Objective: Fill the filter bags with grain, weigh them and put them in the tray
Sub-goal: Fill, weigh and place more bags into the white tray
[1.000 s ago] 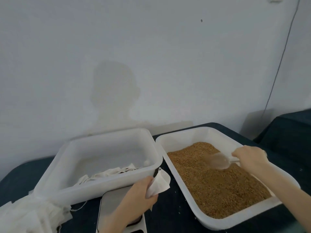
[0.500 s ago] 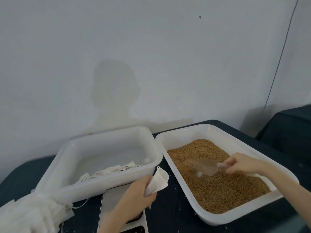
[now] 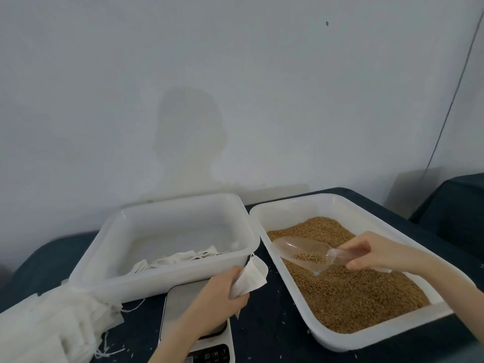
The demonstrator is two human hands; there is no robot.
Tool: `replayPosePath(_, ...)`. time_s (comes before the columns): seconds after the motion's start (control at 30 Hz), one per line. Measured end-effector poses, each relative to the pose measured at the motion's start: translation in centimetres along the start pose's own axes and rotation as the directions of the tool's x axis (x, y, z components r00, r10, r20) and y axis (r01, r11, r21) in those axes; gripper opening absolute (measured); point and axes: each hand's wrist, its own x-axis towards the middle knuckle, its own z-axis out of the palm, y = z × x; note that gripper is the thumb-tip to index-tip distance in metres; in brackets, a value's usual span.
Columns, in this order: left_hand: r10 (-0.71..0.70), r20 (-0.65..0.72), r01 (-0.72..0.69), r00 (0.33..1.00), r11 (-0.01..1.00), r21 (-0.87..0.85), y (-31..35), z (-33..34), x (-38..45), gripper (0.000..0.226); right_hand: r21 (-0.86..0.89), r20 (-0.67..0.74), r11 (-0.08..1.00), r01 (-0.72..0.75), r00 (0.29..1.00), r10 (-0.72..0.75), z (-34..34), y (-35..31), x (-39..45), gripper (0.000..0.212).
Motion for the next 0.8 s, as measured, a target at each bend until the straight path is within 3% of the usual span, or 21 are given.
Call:
replayPosePath(0.13, -0.023, -0.018, 0.023, 1.0, 1.0, 0.015, -0.1, -0.6, -0.4, 0.027, 0.008, 0.076, 0.998, 0.055, 0.996, -0.055, 0.4, -2.4, 0.3, 0.04)
replayPosePath(0.37, -0.024, -0.032, 0.028, 0.999, 0.99, 0.138, 0.3, -1.6, -1.5, 0.031, 0.043, 0.111, 0.995, 0.085, 0.99, -0.09, 1.2, -4.5, 0.6, 0.031)
replayPosePath(0.53, 0.018, -0.037, -0.009, 0.999, 0.975, 0.223, 0.9, -2.0, -1.7, 0.035, -0.029, 0.14, 0.996, 0.081, 0.987, -0.076, 1.5, -5.8, 0.8, 0.031)
replayPosePath(0.8, 0.044, -0.05, -0.034, 0.998, 0.982, 0.185, 1.1, -2.3, -1.7, 0.065, -0.075, 0.189, 0.993, 0.089, 0.979, -0.074, 1.9, -7.5, 1.5, 0.03)
